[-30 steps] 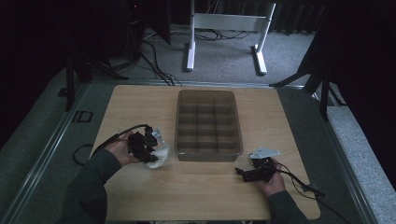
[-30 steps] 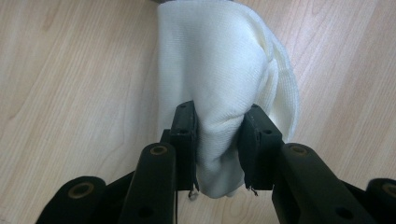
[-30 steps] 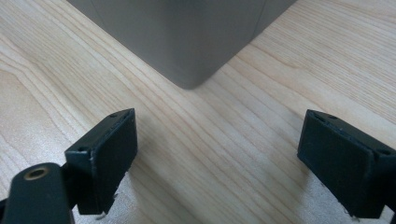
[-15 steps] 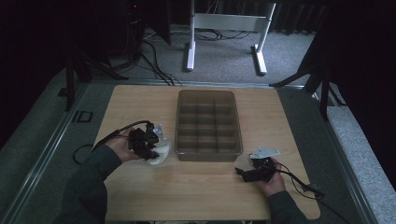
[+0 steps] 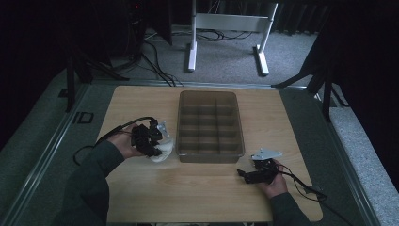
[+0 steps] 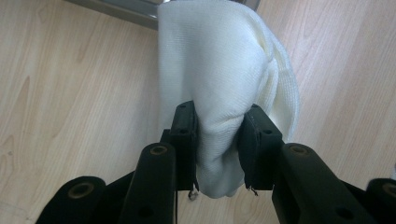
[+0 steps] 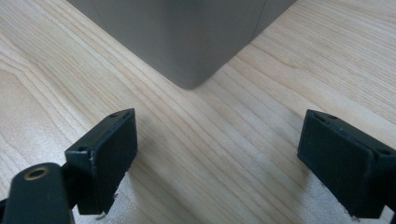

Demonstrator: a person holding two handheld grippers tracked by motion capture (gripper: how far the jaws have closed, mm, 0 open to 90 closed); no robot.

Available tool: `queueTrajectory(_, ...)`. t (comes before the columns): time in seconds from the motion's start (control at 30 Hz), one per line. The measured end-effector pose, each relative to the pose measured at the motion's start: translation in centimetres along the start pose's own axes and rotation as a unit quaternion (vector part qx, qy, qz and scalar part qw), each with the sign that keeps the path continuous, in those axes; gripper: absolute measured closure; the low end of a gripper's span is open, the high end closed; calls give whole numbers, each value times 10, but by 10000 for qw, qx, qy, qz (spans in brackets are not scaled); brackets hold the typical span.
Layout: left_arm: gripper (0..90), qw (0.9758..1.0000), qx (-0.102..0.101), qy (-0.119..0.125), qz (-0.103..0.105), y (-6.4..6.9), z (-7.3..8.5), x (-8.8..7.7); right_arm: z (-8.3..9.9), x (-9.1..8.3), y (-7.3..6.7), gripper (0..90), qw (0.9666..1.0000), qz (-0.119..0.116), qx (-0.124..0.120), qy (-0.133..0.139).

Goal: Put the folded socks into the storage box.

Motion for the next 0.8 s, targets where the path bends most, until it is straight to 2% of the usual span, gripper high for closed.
queueTrajectory(0.23,698,10000,75,64,1,-3,-8,-2,0,0,0,116,10000,2,-4,4)
queueTrajectory(0.4,697,9999,156,23,6,-2,-15,-1,0,0,0,117,10000,1,-7,3)
queueTrajectory(0.77,697,9995,314,53,-84,-4,-28,-4,0,0,0,117,10000,3,1,3)
queueTrajectory(0.8,697,9994,342,38,-82,-5,-34,-3,0,0,0,117,10000,4,1,4)
Point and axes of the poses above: each handheld gripper's, and its own axes: x roughly forward along the jaws, z roughly out of its underside, y roughly to its right, the point moved 4 cm from there along x, roughly forward along the jaws, and after that the axes turned 14 degrees about -z, right-handed, at the moved point
